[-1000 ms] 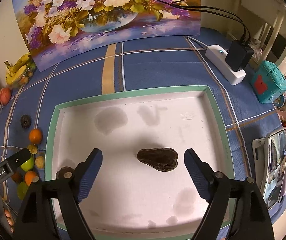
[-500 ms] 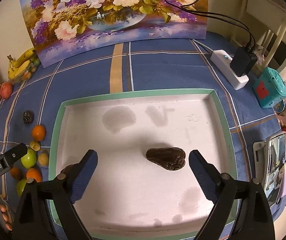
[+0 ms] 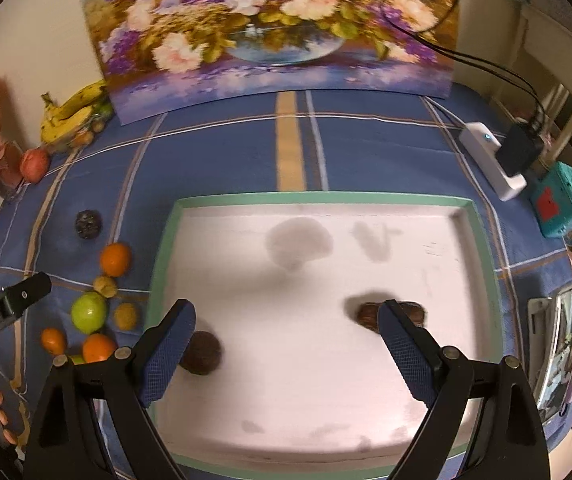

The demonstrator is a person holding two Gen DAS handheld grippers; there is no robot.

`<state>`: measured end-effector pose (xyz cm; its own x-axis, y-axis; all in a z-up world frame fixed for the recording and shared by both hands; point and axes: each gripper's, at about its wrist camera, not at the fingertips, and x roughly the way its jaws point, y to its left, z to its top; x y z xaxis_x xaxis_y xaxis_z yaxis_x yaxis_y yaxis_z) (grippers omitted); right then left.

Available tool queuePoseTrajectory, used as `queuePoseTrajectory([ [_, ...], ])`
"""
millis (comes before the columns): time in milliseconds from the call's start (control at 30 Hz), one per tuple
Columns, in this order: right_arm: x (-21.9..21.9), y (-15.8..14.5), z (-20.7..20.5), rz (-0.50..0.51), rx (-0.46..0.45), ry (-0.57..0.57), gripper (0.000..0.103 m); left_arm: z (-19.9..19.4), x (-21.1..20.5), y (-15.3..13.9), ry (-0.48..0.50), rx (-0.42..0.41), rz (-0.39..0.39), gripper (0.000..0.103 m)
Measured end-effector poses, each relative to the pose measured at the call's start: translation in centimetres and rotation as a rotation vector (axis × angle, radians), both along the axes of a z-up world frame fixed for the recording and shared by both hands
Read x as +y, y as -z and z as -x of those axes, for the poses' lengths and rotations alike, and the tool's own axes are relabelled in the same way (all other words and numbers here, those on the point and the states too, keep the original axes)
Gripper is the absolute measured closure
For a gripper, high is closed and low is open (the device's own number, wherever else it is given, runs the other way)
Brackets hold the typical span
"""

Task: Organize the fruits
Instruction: 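Move both tools back from the tray toward the fruit pile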

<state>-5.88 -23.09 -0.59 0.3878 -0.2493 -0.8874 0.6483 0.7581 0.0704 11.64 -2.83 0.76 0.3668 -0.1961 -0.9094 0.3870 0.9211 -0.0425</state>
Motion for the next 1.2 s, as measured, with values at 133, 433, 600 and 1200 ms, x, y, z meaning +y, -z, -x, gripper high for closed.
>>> queuePoseTrajectory([
  [133, 1.8, 0.0, -1.3, -0.006, -0.016, -0.038, 0.01, -1.2, 2.7, -0.6, -0.062, -0.005, 0.02, 0.0],
  [433, 5.7, -0.7, -4.2, -0.005, -0.073, -0.144, 0.01, -3.0, 7.5, -2.1, -0.134, -0.022, 0.091, 0.0],
  [600, 7.6, -1.8, -5.1, 0.023, -0.131, -0.208, 0.01, -2.9, 8.1, -2.3, -0.152, 0.001, 0.126, 0.0],
  [1200, 9.1, 0.8, -7.5, -0.047, -0.107, -0.276, 0.04, -1.5, 5.5, 2.2, -0.083, 0.212, 0.138, 0.021],
])
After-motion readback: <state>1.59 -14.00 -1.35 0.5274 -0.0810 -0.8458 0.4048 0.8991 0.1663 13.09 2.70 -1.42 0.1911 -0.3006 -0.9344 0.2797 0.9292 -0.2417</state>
